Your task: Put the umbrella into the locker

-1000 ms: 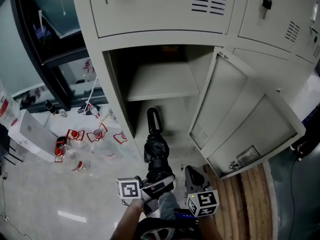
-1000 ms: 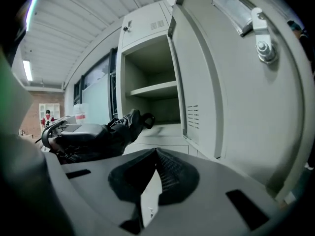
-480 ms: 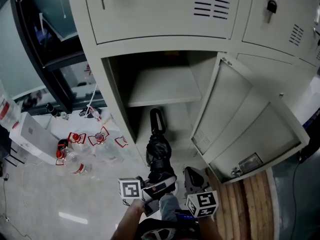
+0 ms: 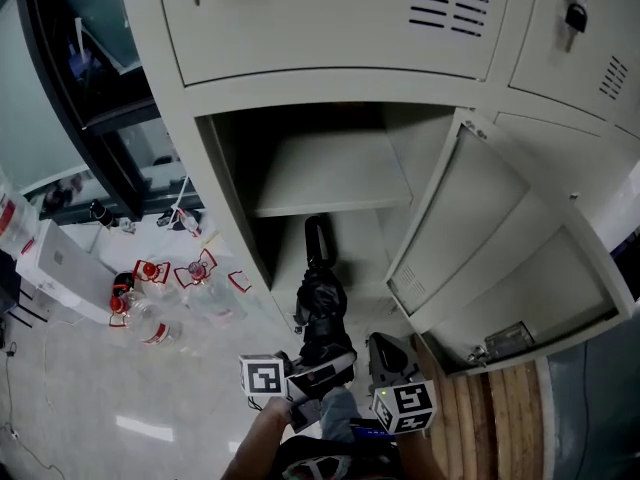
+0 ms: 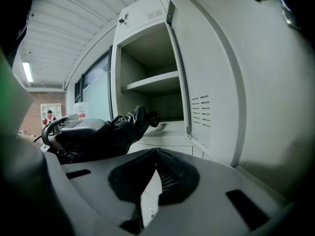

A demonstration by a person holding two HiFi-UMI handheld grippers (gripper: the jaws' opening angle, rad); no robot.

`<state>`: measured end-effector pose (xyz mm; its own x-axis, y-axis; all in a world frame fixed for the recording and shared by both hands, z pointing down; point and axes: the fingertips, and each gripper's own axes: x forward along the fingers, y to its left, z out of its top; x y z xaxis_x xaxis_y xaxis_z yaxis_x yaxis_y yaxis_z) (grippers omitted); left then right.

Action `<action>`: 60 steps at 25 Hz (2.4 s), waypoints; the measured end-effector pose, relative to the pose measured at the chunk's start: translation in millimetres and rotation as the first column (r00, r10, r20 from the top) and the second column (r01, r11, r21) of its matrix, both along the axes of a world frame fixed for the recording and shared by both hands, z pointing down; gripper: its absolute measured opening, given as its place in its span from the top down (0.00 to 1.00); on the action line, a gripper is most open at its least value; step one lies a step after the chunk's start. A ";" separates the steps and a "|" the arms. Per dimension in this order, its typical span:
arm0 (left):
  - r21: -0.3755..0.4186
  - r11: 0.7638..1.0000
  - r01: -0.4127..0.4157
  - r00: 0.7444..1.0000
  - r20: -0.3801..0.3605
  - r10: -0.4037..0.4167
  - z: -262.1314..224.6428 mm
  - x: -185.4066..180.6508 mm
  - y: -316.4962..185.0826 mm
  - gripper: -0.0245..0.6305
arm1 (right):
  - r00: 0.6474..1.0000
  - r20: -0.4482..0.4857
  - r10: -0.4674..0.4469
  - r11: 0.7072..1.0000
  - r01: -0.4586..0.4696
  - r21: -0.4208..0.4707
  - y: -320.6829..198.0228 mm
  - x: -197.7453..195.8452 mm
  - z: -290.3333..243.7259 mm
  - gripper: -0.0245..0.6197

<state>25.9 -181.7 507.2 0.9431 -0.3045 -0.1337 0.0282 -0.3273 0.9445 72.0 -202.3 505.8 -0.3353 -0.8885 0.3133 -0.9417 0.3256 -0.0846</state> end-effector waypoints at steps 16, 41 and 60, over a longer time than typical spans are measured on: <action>-0.055 0.998 0.005 0.998 -0.061 -0.009 5.4 8.0 -33.1 0.52 | 0.997 -0.067 -0.026 0.999 0.025 -0.026 -29.7 4.5 12.2 0.96; -0.102 0.995 0.017 0.988 -0.153 -0.032 -10.8 11.6 -91.9 0.52 | 0.996 -0.083 -0.030 0.999 0.028 -0.036 -64.4 3.1 7.3 0.96; -0.111 0.993 0.036 0.969 -0.240 -0.062 -8.4 13.3 -118.4 0.51 | 0.990 -0.120 -0.075 0.997 0.072 -0.031 -76.5 -3.3 13.6 0.96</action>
